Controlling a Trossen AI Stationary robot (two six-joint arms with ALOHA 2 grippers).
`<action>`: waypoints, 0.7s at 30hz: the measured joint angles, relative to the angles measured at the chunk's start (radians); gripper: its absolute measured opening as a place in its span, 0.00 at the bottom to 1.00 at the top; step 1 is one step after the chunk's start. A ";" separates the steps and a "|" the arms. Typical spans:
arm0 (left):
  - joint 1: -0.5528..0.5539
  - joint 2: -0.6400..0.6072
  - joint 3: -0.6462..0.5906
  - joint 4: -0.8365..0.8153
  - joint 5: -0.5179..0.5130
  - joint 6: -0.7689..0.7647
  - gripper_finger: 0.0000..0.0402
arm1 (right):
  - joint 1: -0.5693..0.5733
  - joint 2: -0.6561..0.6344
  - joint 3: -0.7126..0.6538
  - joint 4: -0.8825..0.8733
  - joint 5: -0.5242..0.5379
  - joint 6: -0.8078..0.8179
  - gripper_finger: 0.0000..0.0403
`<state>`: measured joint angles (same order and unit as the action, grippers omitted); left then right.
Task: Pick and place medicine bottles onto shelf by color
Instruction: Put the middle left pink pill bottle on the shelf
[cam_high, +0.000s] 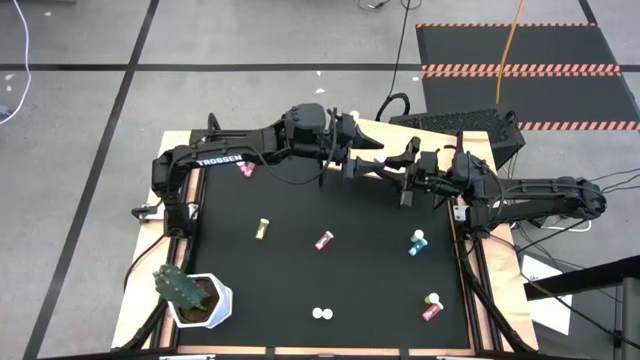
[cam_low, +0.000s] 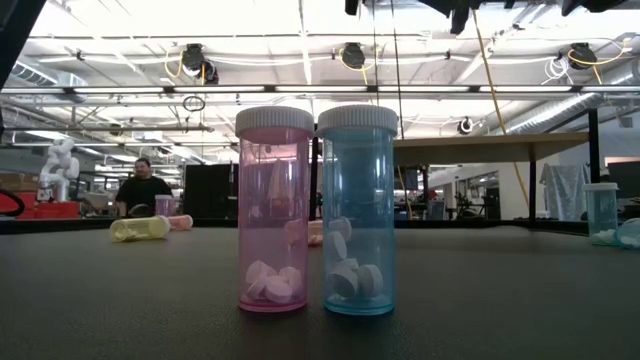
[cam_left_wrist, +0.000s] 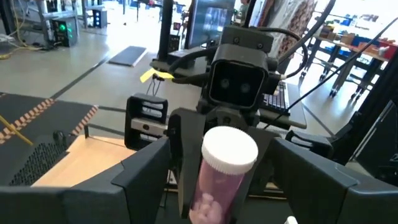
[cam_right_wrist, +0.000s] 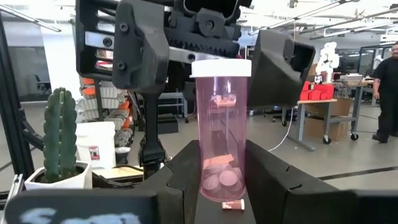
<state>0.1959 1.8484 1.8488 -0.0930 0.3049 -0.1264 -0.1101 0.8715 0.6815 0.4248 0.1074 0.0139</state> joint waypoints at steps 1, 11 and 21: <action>0.000 0.000 0.000 0.004 0.000 0.008 0.68 | 0.000 0.000 0.000 -0.001 0.000 0.000 0.25; 0.000 0.000 0.000 0.011 0.003 0.048 0.40 | -0.002 0.000 0.000 0.003 0.001 0.004 0.25; 0.002 0.000 -0.001 0.014 0.001 0.050 0.31 | -0.001 0.000 0.002 -0.012 0.065 0.026 0.25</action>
<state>0.1984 1.8481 1.8483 -0.0792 0.3063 -0.0765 -0.1114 0.8715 0.6834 0.4133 0.1724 0.0403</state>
